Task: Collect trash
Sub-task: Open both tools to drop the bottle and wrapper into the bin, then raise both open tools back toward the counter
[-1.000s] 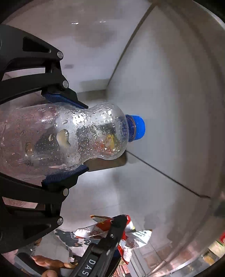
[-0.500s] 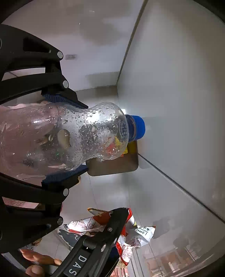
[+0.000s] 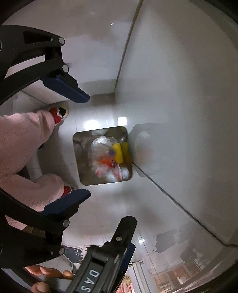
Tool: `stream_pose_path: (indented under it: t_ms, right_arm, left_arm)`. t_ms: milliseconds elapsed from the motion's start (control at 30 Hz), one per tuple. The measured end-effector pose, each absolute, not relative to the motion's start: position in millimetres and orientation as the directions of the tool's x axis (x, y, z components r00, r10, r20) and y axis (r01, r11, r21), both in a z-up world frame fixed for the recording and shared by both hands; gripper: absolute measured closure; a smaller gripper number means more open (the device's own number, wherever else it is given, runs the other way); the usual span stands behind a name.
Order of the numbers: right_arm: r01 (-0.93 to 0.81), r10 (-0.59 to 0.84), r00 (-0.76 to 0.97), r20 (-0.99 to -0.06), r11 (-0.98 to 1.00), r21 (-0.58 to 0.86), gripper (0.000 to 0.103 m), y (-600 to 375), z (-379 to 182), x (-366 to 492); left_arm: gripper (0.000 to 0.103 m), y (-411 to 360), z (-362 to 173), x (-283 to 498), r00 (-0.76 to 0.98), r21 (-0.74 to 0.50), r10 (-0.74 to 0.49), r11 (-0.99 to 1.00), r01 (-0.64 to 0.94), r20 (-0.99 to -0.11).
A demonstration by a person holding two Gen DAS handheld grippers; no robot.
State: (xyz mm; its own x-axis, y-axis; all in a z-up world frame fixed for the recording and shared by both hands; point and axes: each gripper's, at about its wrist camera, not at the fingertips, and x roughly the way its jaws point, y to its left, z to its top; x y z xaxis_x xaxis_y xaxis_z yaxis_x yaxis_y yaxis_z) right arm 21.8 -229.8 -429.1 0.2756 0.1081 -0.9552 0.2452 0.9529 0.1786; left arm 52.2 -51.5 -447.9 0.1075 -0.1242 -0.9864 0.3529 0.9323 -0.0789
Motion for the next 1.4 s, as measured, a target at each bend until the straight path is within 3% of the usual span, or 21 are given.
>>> stream_pose_path:
  t_ms: [133,533,900,1400]
  right_arm:
    - [0.262,0.097,0.297,-0.95,0.948,0.178,0.014,-235.9,-416.9,20.2]
    - [0.257,0.106,0.413,-0.904,0.939,0.228,0.013,-256.2,-347.4,-2.5]
    - [0.212,0.105,0.576,-0.811,0.939,0.272,0.013,-269.0,-250.6,-10.1]
    - [0.135,0.06,0.719,-0.692,0.965,0.224,0.013,-280.9,-148.7,49.2]
  left_arm:
    - [0.01,-47.0,-435.1,48.7,0.126,-0.07,-0.122,0.932,0.354,-0.985]
    - [0.009,-32.4,-365.5,46.3,0.253,-0.085,-0.172,0.943,0.321,-0.952]
    - [0.008,-27.0,-264.1,46.6,0.441,-0.073,-0.227,0.938,0.34,-0.869]
    - [0.008,-43.1,-166.8,83.4,0.606,-0.04,-0.262,0.934,0.355,-0.751]
